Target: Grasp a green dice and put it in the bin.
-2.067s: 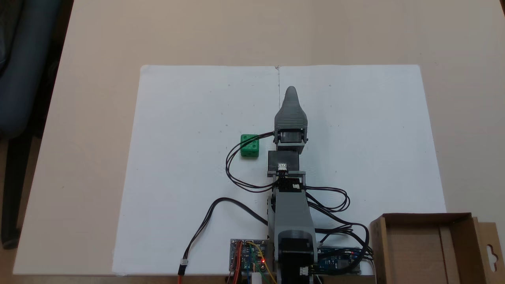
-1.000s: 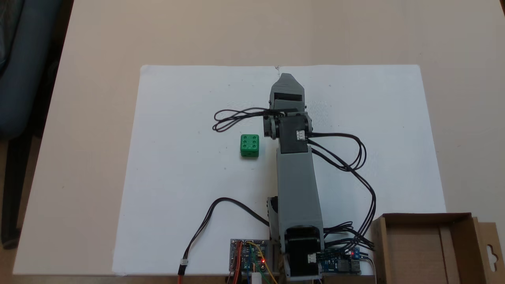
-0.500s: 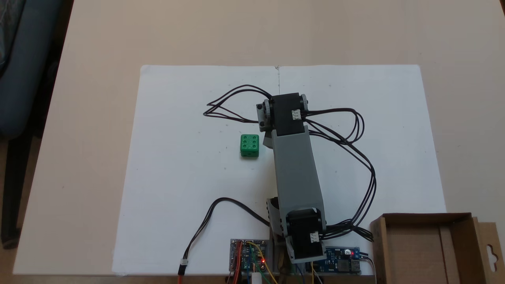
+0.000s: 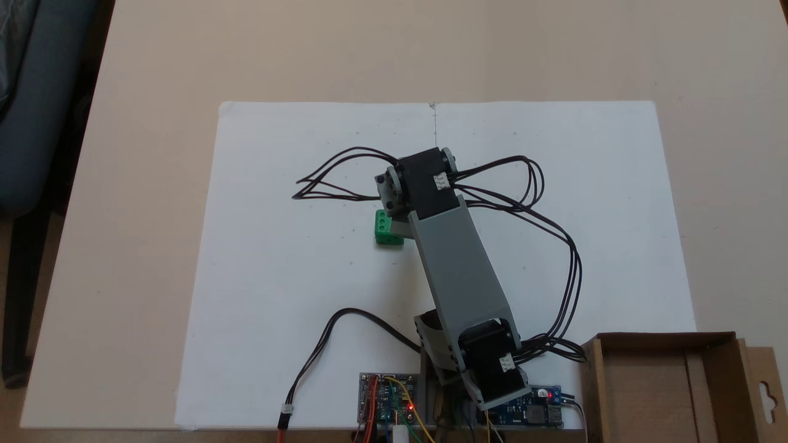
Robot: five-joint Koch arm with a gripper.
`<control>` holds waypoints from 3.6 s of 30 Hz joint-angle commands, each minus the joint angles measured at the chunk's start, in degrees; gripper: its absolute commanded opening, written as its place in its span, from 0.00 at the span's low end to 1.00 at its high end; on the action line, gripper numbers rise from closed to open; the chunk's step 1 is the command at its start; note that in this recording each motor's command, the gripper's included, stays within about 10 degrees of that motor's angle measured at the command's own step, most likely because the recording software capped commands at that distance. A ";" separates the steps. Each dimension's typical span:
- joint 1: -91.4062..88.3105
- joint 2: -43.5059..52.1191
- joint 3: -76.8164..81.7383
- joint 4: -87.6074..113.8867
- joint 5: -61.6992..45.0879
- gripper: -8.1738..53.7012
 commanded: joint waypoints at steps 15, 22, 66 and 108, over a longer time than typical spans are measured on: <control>-5.63 0.44 2.37 -8.88 8.88 0.80; -6.06 0.44 5.36 -10.37 8.88 0.80; -10.11 -5.80 13.89 -17.75 12.04 0.80; -9.93 -13.18 16.88 -24.87 12.39 0.80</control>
